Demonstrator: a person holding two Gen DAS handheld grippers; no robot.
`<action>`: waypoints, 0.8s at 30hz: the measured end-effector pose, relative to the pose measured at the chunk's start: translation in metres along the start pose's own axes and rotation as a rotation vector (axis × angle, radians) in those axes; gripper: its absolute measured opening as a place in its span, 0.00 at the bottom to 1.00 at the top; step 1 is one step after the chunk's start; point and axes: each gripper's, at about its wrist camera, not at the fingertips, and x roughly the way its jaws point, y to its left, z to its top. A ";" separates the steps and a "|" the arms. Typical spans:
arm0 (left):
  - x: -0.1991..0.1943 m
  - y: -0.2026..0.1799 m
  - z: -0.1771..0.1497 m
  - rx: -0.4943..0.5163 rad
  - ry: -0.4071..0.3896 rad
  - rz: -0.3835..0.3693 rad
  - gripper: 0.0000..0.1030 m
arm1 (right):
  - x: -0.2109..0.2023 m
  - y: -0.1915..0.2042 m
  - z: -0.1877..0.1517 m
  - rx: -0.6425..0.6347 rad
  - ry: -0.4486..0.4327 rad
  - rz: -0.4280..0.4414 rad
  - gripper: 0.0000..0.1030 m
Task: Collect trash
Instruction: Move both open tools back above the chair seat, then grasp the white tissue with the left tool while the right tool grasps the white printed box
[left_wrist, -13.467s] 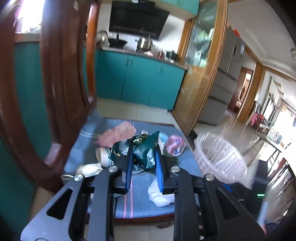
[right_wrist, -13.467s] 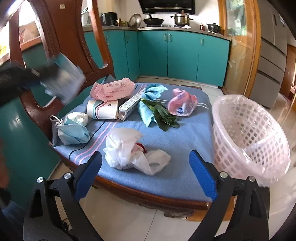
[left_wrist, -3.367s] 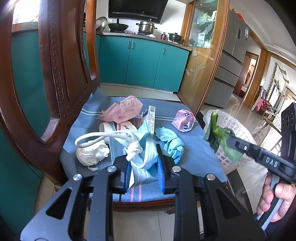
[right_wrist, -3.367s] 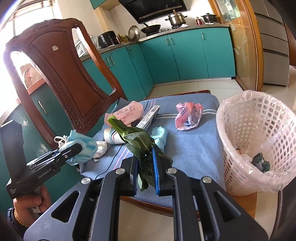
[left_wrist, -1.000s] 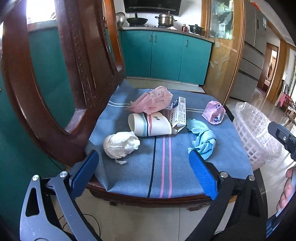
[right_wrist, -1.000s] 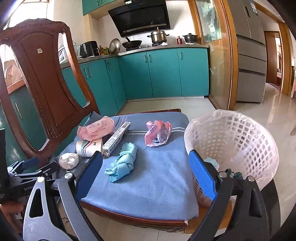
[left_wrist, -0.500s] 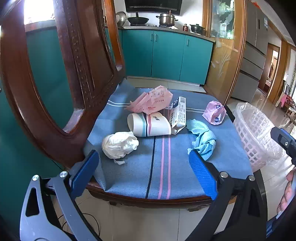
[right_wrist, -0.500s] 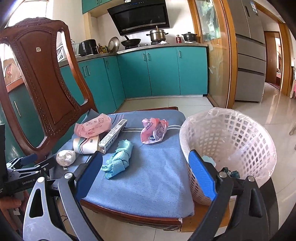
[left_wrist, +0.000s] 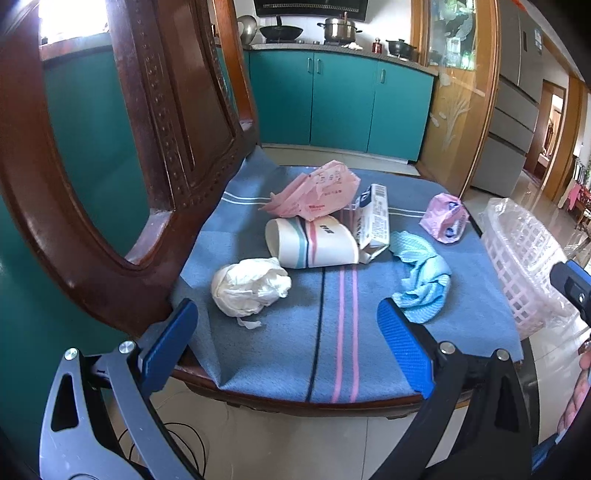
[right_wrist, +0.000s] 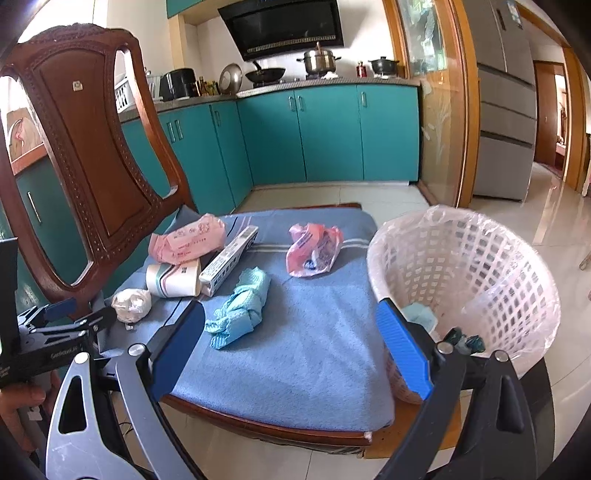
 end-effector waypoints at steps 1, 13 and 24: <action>0.004 0.001 0.002 -0.002 0.004 0.006 0.95 | 0.004 0.001 0.000 0.002 0.013 0.009 0.89; 0.074 -0.002 0.019 0.078 0.098 0.086 0.94 | 0.064 0.028 0.012 0.004 0.087 0.042 0.89; 0.108 -0.009 0.020 0.145 0.166 0.118 0.90 | 0.169 0.070 0.040 0.086 0.256 0.122 0.61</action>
